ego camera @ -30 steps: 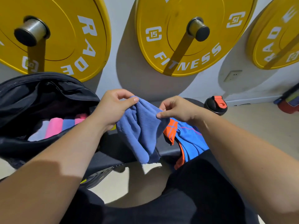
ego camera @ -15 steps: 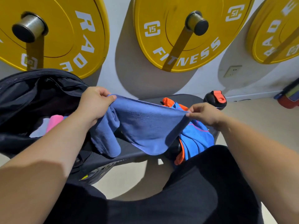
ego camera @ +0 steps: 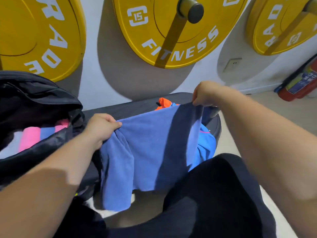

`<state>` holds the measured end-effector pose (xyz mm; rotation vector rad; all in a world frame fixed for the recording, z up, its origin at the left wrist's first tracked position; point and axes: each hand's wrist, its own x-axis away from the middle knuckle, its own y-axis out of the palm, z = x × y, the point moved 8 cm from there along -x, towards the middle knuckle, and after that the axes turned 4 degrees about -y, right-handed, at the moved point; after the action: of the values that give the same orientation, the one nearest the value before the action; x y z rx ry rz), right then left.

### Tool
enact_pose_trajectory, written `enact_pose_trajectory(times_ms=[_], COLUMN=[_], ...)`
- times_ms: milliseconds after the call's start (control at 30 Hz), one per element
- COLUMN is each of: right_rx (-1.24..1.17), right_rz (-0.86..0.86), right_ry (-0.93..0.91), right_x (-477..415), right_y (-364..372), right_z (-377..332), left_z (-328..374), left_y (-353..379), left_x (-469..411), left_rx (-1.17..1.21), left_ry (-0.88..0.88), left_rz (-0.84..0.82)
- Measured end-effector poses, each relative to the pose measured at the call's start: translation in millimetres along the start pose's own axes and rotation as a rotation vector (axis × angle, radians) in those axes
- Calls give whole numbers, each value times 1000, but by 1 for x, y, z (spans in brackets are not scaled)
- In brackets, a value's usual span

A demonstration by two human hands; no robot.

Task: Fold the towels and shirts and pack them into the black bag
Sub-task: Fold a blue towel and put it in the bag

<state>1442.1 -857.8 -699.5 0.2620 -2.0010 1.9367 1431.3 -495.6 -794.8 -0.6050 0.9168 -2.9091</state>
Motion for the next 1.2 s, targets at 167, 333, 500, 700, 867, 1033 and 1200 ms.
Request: enact_pose_trajectory(times_ms=[167, 333, 500, 700, 867, 1033, 1200], right_rx=[-33, -899, -839, -682, -687, -262, -47], right_rz=[-27, 45, 319, 368, 341, 145, 206], right_ry=[153, 383, 444, 372, 286, 131, -144], right_x=[-39, -70, -115, -158, -184, -157, -131], right_y=[71, 127, 123, 109, 119, 196, 212], right_z=[12, 20, 27, 10, -7, -33, -69], left_z=[-23, -17, -5, 15, 24, 12, -11], left_y=[46, 55, 57, 70, 82, 81, 75], left_x=[-28, -63, -105, -157, -186, -183, -158], left_rx=[-154, -224, -284, -419, -519, -478, -448], left_ry=[-14, 42, 100, 212, 349, 327, 257], left_rz=[44, 111, 112, 89, 82, 100, 94])
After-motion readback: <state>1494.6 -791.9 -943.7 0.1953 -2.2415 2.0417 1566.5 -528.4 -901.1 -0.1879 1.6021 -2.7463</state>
